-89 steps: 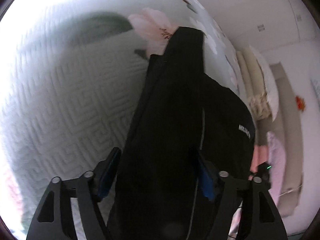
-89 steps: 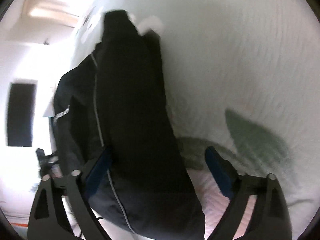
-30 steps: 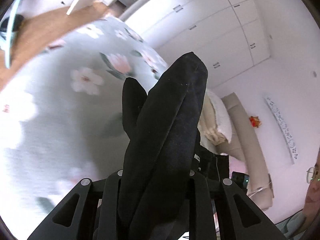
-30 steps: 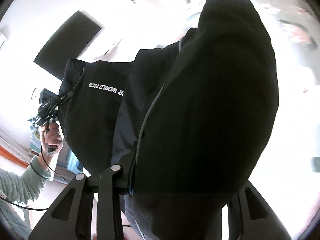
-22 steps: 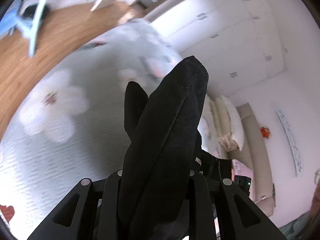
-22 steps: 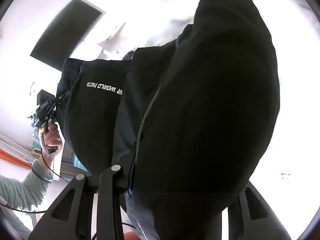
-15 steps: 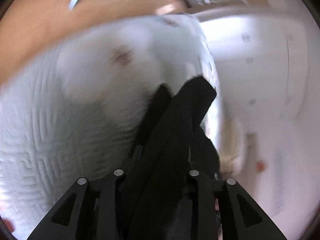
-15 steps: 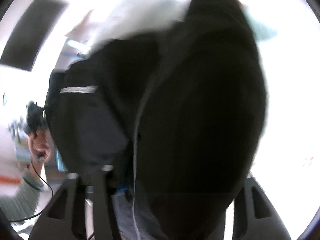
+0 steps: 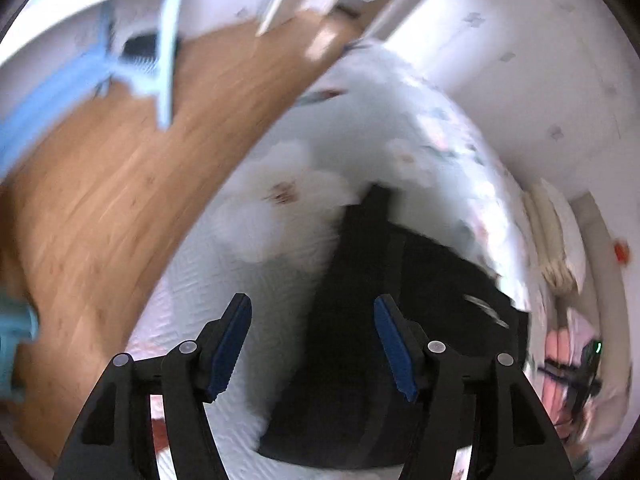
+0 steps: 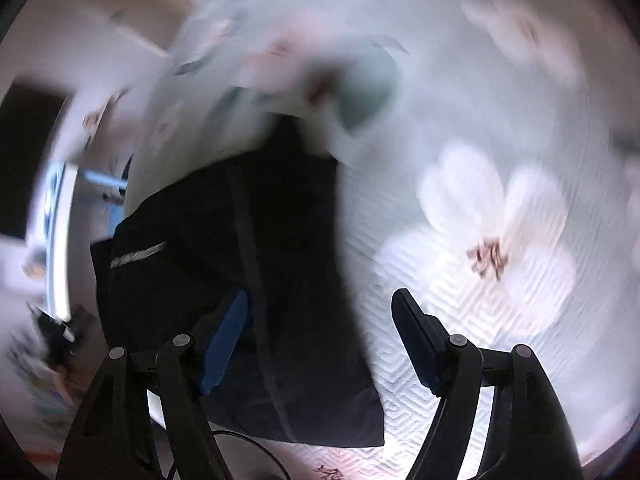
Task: Fold large clothes
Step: 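Lay the folded jacket flat on the quilt and open both tools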
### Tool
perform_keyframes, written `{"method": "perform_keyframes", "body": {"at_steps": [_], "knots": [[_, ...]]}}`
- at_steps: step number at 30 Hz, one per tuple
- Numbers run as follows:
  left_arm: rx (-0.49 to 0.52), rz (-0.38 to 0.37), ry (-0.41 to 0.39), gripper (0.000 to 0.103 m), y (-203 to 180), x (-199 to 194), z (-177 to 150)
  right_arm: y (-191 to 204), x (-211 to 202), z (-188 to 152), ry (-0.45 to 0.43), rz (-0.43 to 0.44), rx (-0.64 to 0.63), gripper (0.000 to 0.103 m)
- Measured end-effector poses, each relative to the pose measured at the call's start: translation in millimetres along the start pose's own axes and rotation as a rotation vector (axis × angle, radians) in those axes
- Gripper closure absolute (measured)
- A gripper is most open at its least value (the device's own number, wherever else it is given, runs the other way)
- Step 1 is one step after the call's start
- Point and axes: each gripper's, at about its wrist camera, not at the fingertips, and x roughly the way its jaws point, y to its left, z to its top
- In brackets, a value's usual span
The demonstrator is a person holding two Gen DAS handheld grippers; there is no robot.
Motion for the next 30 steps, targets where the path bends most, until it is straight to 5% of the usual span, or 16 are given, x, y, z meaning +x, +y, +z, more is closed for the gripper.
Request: {"method": "perform_keyframes", "body": {"at_steps": [4, 7, 9, 11, 14, 16, 20, 23, 30], "knots": [[0.138, -0.034, 0.027, 0.035, -72.3, 11.4, -32.0, 102.8, 33.4, -22.6, 0.002, -0.048, -0.237, 0.025], [0.22, 0.049, 0.144, 0.035, -115.2, 63.2, -71.7, 161.5, 74.6, -32.2, 0.039, -0.127, -0.341, 0.026], [0.195, 0.093, 0.195, 0.035, -116.9, 95.1, -95.4, 171.5, 113.8, -41.1, 0.081, -0.186, -0.376, 0.026], [0.143, 0.134, 0.159, 0.033, -106.7, 110.3, -107.3, 166.3, 144.6, -48.0, 0.106, -0.233, -0.395, 0.022], [0.054, 0.16, 0.152, 0.029, -100.1, 122.2, -100.6, 158.5, 151.7, -42.0, 0.093, -0.215, -0.332, 0.019], [0.085, 0.22, 0.152, 0.027, -108.1, 122.2, -98.9, 157.7, 153.4, -40.8, 0.086, -0.231, -0.328, 0.018], [0.072, 0.192, 0.114, 0.032, -117.0, 79.9, -106.8, 159.6, 117.6, -50.0, 0.081, -0.231, -0.323, 0.025], [0.117, 0.186, 0.112, 0.032, -126.4, 30.3, -129.6, 141.3, 55.4, -89.3, 0.049, -0.179, -0.316, 0.022], [0.24, 0.276, 0.123, 0.031, -171.5, -76.1, -198.5, 97.0, -13.8, -189.4, 0.186, -0.271, -0.258, 0.017]]}}
